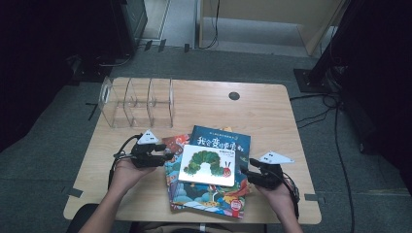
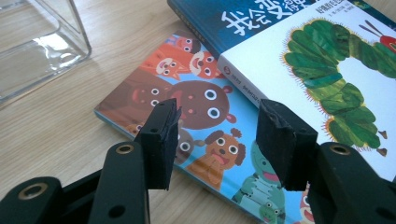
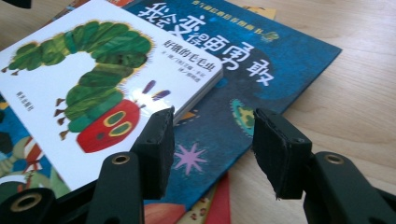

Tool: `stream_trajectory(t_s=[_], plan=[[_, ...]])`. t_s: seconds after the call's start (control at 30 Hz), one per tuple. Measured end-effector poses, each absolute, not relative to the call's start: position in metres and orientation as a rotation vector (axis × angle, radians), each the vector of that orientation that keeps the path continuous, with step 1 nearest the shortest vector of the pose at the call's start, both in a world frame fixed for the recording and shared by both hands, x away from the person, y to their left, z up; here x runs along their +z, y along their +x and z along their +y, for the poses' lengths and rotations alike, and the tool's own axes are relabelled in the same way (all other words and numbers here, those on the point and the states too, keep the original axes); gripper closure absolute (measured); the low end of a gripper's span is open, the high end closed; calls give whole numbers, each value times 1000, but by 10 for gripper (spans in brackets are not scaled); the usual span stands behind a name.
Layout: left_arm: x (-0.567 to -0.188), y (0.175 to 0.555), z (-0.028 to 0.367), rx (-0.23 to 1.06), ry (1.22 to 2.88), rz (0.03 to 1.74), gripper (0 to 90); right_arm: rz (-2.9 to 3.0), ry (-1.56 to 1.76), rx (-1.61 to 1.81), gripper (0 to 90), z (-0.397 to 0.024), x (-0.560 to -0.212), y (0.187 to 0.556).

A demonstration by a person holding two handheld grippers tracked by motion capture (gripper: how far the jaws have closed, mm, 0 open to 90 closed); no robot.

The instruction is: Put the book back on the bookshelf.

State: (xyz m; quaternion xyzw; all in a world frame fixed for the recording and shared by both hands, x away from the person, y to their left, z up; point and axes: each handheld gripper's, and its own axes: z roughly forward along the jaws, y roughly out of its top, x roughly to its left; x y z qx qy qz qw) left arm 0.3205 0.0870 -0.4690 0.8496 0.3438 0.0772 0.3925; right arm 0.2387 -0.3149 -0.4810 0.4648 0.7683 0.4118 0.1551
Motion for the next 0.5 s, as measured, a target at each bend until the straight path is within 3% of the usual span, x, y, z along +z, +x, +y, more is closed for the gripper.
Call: stream_trajectory(t_s=[0.3,0.5], plan=[[-473,323,84,200,2164,843,435,2218,1291,1200,437,-297,-481,228],[-474,322,81,161,2173,835,403,2237,1317,1217,250,-284,-481,226]])
